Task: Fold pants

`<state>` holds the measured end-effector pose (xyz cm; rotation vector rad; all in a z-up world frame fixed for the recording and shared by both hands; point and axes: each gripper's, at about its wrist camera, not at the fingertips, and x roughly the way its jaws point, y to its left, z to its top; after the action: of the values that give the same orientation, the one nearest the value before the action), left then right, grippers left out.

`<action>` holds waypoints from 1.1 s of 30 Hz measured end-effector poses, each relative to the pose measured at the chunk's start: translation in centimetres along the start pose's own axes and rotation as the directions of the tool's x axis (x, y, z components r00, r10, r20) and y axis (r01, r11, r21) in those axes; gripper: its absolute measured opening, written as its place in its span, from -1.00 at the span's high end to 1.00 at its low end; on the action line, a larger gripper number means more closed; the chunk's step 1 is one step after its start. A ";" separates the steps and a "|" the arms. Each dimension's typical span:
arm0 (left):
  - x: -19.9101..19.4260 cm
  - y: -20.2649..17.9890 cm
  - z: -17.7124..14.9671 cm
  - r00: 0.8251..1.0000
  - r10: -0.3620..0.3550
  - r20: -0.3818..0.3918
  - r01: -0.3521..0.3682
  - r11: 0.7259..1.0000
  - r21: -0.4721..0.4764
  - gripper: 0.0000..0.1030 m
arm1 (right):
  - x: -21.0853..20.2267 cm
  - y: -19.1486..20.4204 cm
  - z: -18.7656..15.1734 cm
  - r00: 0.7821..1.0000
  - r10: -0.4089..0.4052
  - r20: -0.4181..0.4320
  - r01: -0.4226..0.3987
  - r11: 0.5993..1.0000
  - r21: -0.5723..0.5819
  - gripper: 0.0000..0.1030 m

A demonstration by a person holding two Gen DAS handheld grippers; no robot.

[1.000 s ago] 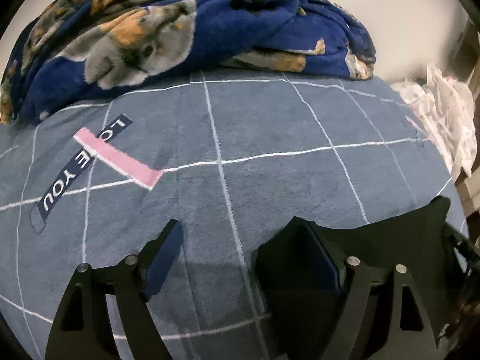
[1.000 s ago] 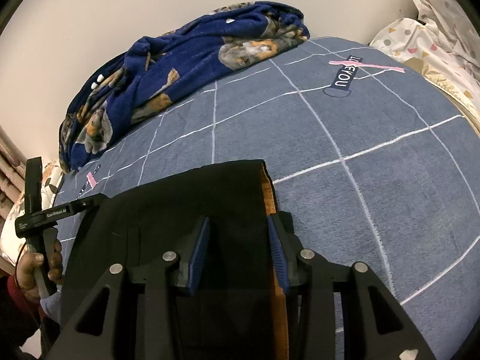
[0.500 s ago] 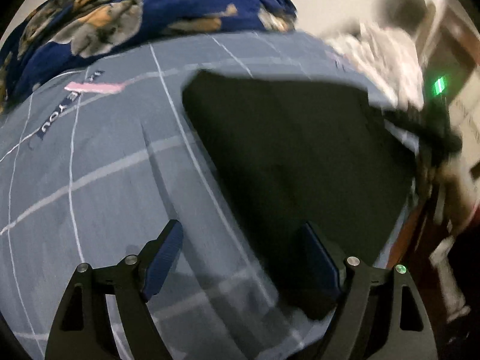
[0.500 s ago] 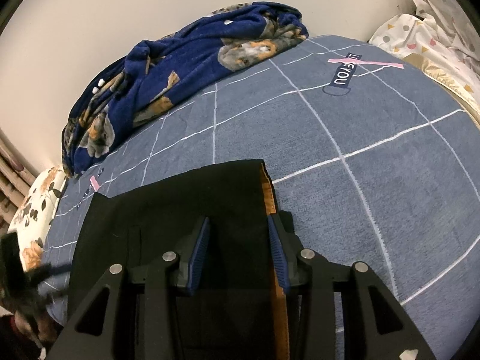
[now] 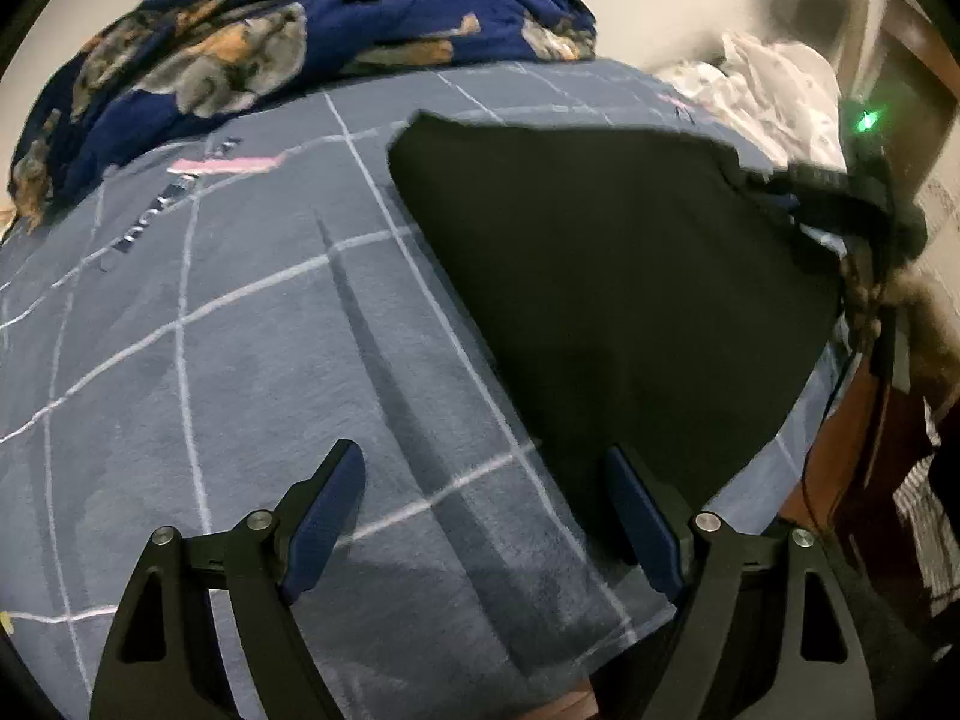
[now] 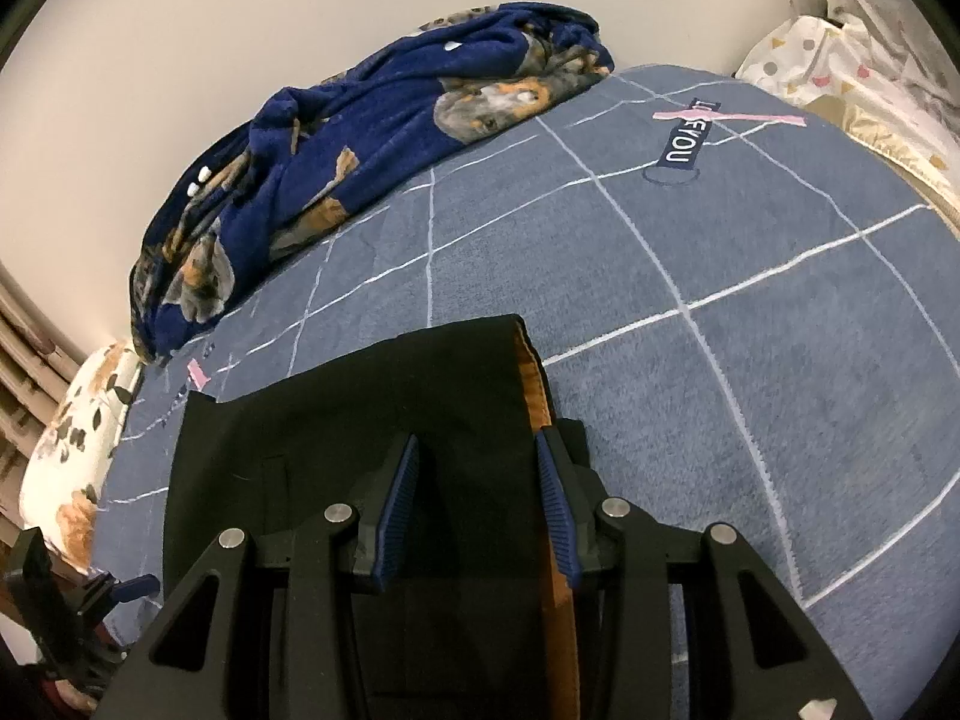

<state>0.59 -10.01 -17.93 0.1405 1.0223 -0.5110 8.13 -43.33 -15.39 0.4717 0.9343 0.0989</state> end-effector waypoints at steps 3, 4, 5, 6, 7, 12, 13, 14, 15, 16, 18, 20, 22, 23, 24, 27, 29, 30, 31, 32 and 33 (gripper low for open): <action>-1.0 0.2 1.0 0.998 -0.028 0.051 0.030 0.999 -0.029 -0.60 | 0.0 -0.6 0.1 0.999 0.030 -0.010 -0.030 0.999 0.033 0.28; -0.8 0.4 1.5 0.998 -0.045 0.047 0.047 0.998 -0.042 -0.60 | 0.0 -0.8 0.2 0.999 0.042 -0.013 -0.042 0.998 0.049 0.28; -0.6 0.5 1.9 0.998 -0.055 0.038 0.057 0.997 -0.052 -0.60 | 0.0 -1.1 0.3 0.998 0.059 -0.017 -0.058 0.996 0.071 0.28; -0.1 0.6 2.3 0.997 -0.068 0.026 0.069 0.995 -0.066 -0.60 | -0.1 -1.3 0.3 0.997 0.074 -0.022 -0.071 0.993 0.090 0.28; 0.3 0.7 2.6 0.997 -0.077 0.018 0.078 0.994 -0.077 -0.60 | -0.2 -1.5 0.2 0.996 0.083 -0.025 -0.080 0.992 0.102 0.28; 2.1 0.8 3.5 0.994 -0.107 -0.017 0.104 0.988 -0.111 -0.60 | -2.5 -3.1 -0.1 0.992 0.122 -0.041 -0.113 0.978 0.175 -0.43; 2.3 0.9 3.7 0.993 -0.120 -0.018 0.117 0.986 -0.121 -0.60 | -2.9 -3.5 -0.2 0.992 0.117 -0.038 -0.108 0.978 0.176 -0.45; 2.4 1.0 3.7 0.991 -0.135 -0.017 0.132 0.982 -0.132 -0.60 | -3.6 -4.4 -0.6 0.990 0.134 -0.042 -0.124 0.974 0.191 -0.45; 2.5 1.0 3.8 0.990 -0.143 -0.017 0.140 0.980 -0.140 -0.60 | -4.1 -5.4 -1.1 0.987 0.153 -0.047 -0.139 0.966 0.217 -0.45; 2.6 1.2 3.9 0.988 -0.152 -0.018 0.147 0.978 -0.147 -0.60 | -4.4 -6.2 -1.3 0.986 0.156 -0.051 -0.140 0.962 0.234 -0.45; 3.0 1.4 4.1 0.983 -0.181 -0.031 0.173 0.971 -0.165 -0.60 | -5.4 -7.9 -2.3 0.982 0.184 -0.050 -0.165 0.950 0.265 -0.40; 3.5 1.6 4.2 0.976 -0.216 -0.033 0.207 0.961 -0.185 -0.60 | -6.1 -8.5 -2.9 0.974 0.223 -0.049 -0.202 0.941 0.273 -0.41; 3.5 1.6 4.4 0.971 -0.237 -0.020 0.229 0.956 -0.184 -0.60 | -6.1 -8.7 -3.3 0.961 0.269 -0.069 -0.239 0.928 0.286 -0.41; 3.7 1.6 4.6 0.966 -0.259 -0.024 0.250 0.951 -0.183 -0.60 | -5.9 -8.7 -3.5 0.948 0.306 -0.082 -0.270 0.916 0.295 -0.41; 3.9 1.5 4.8 0.960 -0.278 -0.028 0.268 0.946 -0.184 -0.60 | -5.6 -8.6 -3.6 0.932 0.350 -0.096 -0.309 0.903 0.299 -0.42; 4.3 1.1 5.3 0.948 -0.317 -0.040 0.305 0.935 -0.179 -0.60 | -4.9 -8.0 -3.4 0.903 0.406 -0.140 -0.354 0.889 0.290 -0.42; 4.6 1.0 5.7 0.940 -0.338 -0.055 0.325 0.930 -0.174 -0.60 | -4.1 -7.5 -3.0 0.880 0.439 -0.183 -0.375 0.877 0.299 -0.42; 4.8 1.0 5.9 0.934 -0.353 -0.055 0.339 0.924 -0.177 -0.60 | -3.8 -7.2 -2.9 0.871 0.449 -0.200 -0.382 0.874 0.299 -0.42; 4.8 1.0 6.0 0.929 -0.366 -0.054 0.350 0.918 -0.186 -0.60 | -3.5 -6.7 -2.8 0.868 0.444 -0.223 -0.377 0.881 0.286 -0.41; 5.0 1.1 6.2 0.923 -0.381 -0.054 0.364 0.909 -0.201 -0.60 | -3.2 -6.1 -2.6 0.869 0.429 -0.246 -0.365 0.892 0.266 -0.41; 5.0 1.3 6.2 0.918 -0.393 -0.054 0.374 0.903 -0.212 -0.60 | -2.9 -5.4 -2.3 0.870 0.412 -0.269 -0.352 0.903 0.245 -0.41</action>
<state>8.11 -12.76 -19.08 -0.2229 1.1962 -0.7620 3.96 -48.19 -16.74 0.8353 1.1598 0.4642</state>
